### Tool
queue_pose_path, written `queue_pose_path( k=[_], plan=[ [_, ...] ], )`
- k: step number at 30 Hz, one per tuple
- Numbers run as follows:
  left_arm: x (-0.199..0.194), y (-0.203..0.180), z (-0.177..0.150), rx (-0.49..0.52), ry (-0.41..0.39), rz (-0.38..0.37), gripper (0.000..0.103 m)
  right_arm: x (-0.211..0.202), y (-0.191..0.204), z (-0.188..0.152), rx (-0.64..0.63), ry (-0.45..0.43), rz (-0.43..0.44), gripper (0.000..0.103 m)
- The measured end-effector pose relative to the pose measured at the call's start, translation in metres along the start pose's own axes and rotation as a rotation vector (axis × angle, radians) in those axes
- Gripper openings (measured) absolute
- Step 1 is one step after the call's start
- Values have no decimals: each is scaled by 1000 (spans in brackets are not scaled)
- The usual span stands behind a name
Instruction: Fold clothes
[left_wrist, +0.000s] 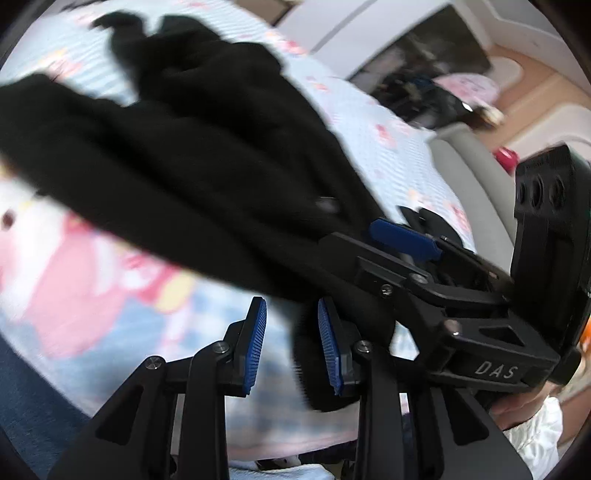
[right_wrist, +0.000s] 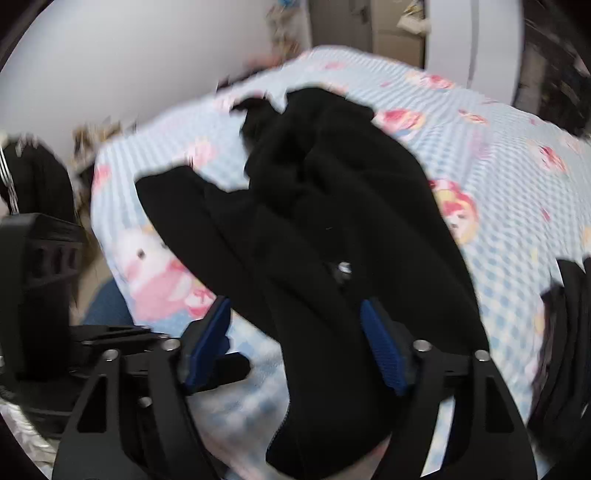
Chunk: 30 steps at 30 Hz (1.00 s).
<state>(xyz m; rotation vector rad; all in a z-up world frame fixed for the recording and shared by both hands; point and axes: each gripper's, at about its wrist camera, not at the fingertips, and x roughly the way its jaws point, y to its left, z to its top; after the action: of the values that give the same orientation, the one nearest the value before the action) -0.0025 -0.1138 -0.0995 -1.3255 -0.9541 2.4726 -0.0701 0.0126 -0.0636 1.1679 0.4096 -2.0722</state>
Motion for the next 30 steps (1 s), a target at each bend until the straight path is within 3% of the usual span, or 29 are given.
queue_pose_path(
  k=[4,8,9,11,14,17,20,22,23,24,25,27,28,30],
  plan=[
    [5,27,-2,-89,4,73,31,21,10,0,-64,61,-50,85],
    [13,47,-2,-159,-13,46,31,32,14,-10,-121,90,-136,81],
    [10,53,-1,-180,-29,27,33,35,15,-12,-135,98,-158,81],
    [13,61,5,-207,-47,8,47,41,18,-17,-163,112,-201,82],
    [34,58,13,-215,-16,-2,54,52,20,-16,-209,114,-273,83],
    [45,53,24,-156,1,56,54,66,18,-9,-220,84,-366,83],
    [49,63,29,-197,8,47,54,76,14,-9,-262,78,-461,72],
    [51,70,33,-216,12,41,54,78,6,-8,-249,69,-476,63],
    [53,67,34,-202,6,43,54,75,0,-5,-215,54,-470,54],
    [55,63,35,-186,0,46,54,72,-5,-2,-182,39,-464,34],
    [58,59,36,-171,-7,48,51,70,-11,1,-148,23,-458,26],
    [62,52,43,-131,-22,67,19,62,-22,8,-89,-12,-438,20],
    [64,48,47,-108,-30,81,10,59,-25,10,-81,-25,-443,19],
    [59,39,58,-62,-64,109,9,52,-30,13,-77,-46,-460,17]
  ],
)
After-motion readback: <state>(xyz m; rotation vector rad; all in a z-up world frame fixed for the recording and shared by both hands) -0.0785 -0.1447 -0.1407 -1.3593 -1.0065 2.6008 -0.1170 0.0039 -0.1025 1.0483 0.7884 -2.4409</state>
